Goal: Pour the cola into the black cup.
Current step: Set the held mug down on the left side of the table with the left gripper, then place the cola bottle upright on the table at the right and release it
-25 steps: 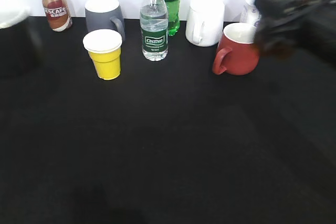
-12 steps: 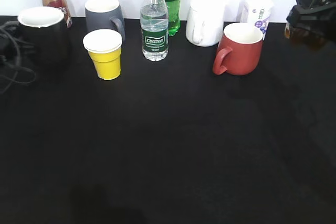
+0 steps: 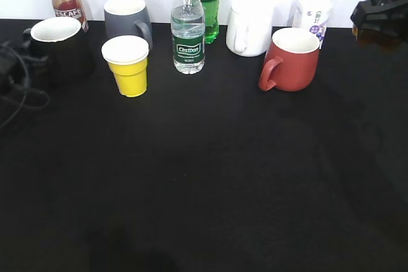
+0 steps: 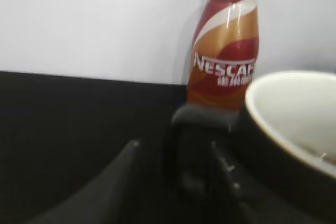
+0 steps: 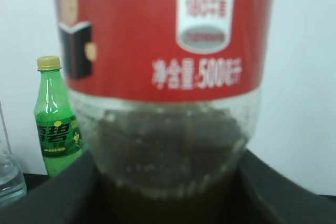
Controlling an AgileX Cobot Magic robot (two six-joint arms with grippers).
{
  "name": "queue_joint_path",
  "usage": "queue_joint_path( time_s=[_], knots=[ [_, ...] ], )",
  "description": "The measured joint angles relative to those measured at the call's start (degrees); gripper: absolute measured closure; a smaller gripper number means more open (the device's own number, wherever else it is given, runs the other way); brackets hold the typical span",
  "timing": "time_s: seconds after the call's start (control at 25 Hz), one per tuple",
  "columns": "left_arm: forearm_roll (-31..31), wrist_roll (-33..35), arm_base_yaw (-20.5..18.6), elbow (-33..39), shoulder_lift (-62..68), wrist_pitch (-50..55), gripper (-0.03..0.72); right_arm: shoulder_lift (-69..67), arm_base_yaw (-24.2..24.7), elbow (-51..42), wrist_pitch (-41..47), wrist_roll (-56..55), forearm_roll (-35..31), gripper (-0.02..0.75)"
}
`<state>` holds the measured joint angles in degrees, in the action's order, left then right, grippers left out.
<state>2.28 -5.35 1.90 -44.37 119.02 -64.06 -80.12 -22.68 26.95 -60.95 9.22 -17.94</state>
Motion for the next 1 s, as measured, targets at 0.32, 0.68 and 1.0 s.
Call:
queue_joint_path(
  time_s=[0.32, 0.68, 1.0],
  knots=[
    [0.67, -0.17, -0.05, 12.12, -11.95, 1.18, 0.338, -5.96, 4.02, 2.28, -4.91, 2.7, -2.75, 0.363],
    [0.36, -0.17, -0.05, 12.17, -34.59, 29.68, 0.338, -32.34, 22.4, 17.04, -6.13, -10.97, 22.48, 0.363],
    [0.13, -0.17, -0.05, 12.17, -35.05, 31.6, 0.338, -43.91, 22.44, 27.77, -6.26, -11.57, 24.68, 0.363]
  ],
)
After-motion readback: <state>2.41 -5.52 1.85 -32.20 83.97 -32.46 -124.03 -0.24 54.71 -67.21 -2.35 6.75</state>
